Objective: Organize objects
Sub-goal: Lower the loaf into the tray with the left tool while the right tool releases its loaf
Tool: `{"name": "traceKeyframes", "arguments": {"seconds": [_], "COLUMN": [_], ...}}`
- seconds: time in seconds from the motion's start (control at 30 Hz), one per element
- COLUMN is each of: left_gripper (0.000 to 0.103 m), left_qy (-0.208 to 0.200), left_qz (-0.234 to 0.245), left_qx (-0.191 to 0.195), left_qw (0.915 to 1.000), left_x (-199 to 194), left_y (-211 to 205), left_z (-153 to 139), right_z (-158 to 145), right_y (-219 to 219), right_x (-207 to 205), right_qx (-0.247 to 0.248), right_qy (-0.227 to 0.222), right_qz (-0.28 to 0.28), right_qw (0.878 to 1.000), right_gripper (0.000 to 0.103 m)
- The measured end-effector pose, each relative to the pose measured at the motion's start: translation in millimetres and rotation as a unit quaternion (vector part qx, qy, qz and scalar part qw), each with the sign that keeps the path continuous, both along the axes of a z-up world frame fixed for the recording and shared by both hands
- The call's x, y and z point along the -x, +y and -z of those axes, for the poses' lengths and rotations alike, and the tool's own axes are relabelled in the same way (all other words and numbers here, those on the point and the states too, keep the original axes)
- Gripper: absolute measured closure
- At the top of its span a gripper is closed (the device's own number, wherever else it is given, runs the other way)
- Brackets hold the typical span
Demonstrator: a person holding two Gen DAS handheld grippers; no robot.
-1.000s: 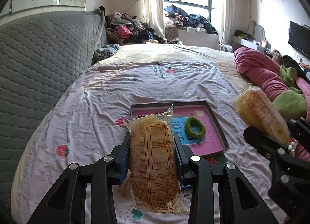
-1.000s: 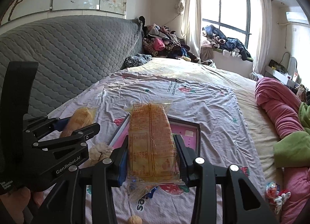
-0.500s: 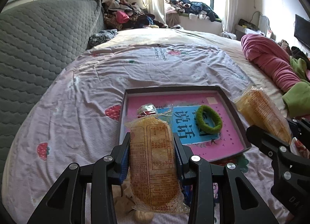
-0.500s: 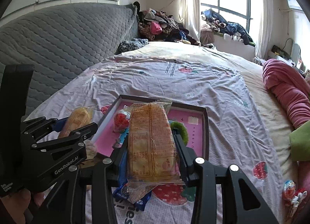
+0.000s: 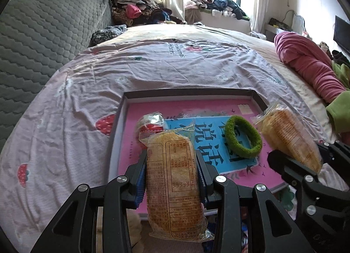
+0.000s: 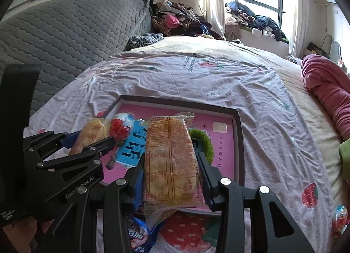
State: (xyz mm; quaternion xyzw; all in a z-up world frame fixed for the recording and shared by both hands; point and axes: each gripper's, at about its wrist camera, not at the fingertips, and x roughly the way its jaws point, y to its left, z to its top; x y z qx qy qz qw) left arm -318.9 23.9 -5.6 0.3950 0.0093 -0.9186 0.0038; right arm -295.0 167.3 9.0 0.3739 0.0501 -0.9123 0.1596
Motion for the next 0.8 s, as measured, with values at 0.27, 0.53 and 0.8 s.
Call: {"name": "traceKeyframes", "arguments": {"seconds": [0.27,0.53,0.8], "left_gripper": [0.063,0.063,0.062], "left_qy": [-0.015,-0.022,-0.028], "left_qz": [0.006,0.002,0.008], "left_qx": [0.000,-0.003,0.002], "left_qw": [0.9999,0.9998,0.9996], "left_x": [18,27,32], "left_y": [8,9,15], "left_z": [30,48,60], "right_z": [33,51,64], "right_y": [7,12,17], "right_x": [15,24,30], "right_qx": [0.000,-0.001,-0.001], "right_qy": [-0.019,-0.028,-0.037], "right_qz": [0.010,0.018,0.022], "right_qw": [1.000,0.999,0.999], "right_gripper": [0.060,0.060,0.060]}}
